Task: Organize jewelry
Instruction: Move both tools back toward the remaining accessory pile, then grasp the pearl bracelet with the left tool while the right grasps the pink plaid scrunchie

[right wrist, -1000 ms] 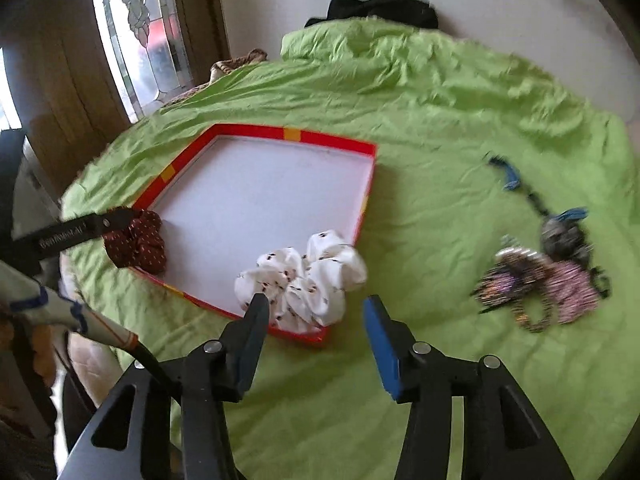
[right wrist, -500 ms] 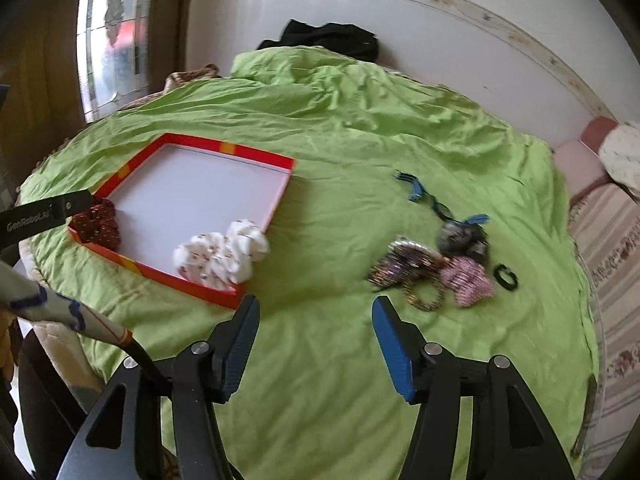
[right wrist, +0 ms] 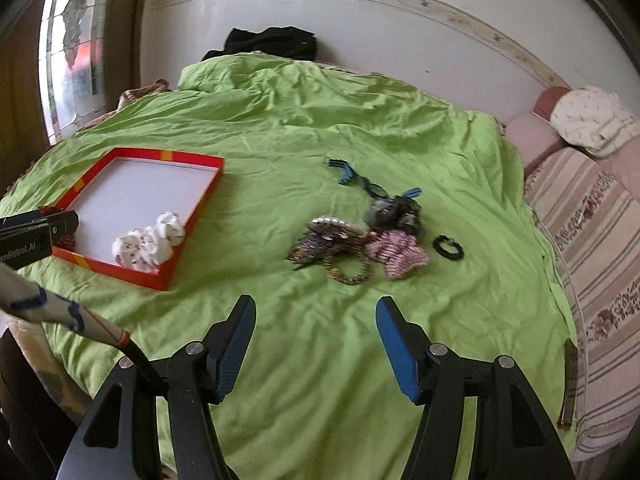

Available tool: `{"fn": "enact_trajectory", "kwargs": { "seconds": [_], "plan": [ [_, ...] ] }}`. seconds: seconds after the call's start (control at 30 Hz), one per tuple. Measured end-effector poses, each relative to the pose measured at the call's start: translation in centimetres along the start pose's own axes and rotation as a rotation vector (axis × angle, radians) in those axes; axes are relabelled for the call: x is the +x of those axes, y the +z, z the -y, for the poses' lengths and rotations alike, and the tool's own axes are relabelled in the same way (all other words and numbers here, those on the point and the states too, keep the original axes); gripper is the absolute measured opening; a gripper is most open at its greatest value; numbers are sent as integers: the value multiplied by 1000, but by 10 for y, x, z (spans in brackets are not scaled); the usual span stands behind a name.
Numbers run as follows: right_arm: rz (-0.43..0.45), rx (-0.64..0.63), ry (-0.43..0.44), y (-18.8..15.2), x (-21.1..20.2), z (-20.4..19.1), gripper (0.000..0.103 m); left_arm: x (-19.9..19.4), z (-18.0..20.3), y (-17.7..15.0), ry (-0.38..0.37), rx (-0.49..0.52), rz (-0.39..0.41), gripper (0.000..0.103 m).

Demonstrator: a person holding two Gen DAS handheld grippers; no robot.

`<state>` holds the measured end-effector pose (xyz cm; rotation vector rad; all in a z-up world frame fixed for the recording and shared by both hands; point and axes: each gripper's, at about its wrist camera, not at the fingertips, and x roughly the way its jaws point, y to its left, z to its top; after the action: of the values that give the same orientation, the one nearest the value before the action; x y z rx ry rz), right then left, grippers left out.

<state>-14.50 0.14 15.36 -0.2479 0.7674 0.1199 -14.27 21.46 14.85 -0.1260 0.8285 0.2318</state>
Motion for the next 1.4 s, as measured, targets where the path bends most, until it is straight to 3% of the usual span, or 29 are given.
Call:
{"fn": "enact_trajectory", "kwargs": {
  "seconds": [0.43, 0.73, 0.87, 1.13, 1.27, 1.4],
  "plan": [
    [-41, 79, -17, -16, 16, 44, 68, 14, 71, -9, -50, 148, -51, 61],
    [-172, 265, 14, -41, 62, 112, 71, 39, 115, -5, -150, 196, -117, 61],
    [-187, 389, 68, -49, 81, 151, 71, 61, 141, 2, -210, 232, -141, 61],
    [-107, 469, 173, -34, 114, 185, 67, 114, 175, 29, -339, 210, -218, 61],
    [-92, 518, 230, -22, 140, 199, 67, 132, 188, 55, -393, 194, -205, 61],
    [-107, 579, 294, -9, 169, 204, 67, 145, 210, 71, -438, 269, -182, 61]
  ]
}}
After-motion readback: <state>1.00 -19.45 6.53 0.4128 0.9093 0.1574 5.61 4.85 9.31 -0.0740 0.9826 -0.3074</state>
